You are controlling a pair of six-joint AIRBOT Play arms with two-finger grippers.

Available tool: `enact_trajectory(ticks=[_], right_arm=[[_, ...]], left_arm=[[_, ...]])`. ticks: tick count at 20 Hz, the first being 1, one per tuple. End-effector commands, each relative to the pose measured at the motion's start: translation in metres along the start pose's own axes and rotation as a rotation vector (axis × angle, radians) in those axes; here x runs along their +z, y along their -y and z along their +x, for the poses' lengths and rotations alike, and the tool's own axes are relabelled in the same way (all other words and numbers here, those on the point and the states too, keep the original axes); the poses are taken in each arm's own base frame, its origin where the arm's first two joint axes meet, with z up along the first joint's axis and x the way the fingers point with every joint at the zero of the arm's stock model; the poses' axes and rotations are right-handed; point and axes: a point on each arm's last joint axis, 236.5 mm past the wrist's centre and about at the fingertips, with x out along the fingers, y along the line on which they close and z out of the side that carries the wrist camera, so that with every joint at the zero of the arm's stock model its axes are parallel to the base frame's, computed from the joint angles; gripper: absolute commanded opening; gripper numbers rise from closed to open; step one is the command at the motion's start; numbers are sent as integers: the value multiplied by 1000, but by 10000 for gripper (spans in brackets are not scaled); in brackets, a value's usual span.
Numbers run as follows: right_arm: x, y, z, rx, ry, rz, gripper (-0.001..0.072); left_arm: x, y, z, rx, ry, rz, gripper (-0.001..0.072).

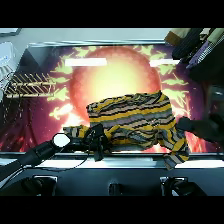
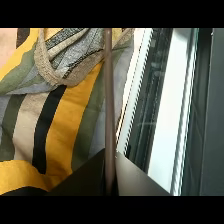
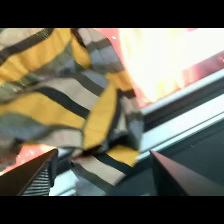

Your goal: Fold the clothes and pants, and hang the long-sleeved shirts on hangers.

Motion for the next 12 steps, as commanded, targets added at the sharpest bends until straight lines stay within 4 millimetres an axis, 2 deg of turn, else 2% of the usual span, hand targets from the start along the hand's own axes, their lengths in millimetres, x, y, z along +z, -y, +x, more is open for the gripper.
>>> enact_trajectory(ticks=[1, 2, 3, 4, 5, 6, 7, 8, 9, 10, 11, 12], right_arm=[[18, -51, 41, 77, -105, 22, 658], [30, -64, 47, 173, -147, 100, 658], [52, -71, 49, 297, -168, 214, 658], [83, -74, 47, 437, -135, 287, 656], [107, -69, 43, 541, -79, 280, 649], [124, -57, 40, 600, -6, 184, 561], [128, -37, 42, 588, 57, -3, 449], [122, -18, 46, 546, 92, -214, 433], [107, -5, 47, 531, 100, -458, 435], [95, 2, 46, 541, 108, -658, 486], [89, 5, 46, 544, 117, -765, 496], [86, 6, 46, 542, 104, -772, 493]], left_arm=[[0, 5, 0, -22, -2, -12, 19], [-1, 8, 0, -32, -4, -11, 19], [-1, 8, 0, -35, -4, -11, 19], [-1, 8, 0, -35, -4, -11, 19], [-1, 8, 0, -34, -4, -11, 20], [-1, 8, 0, -34, -4, -11, 20], [-1, 8, 0, -35, -4, -11, 19], [-1, 9, 0, -36, -5, -31, 20], [-1, 8, 0, -36, -5, -46, 20], [-1, 8, 0, -36, -5, -45, 20], [-1, 8, 0, -36, -5, -46, 20], [-1, 9, 0, -37, -5, -56, 20]])
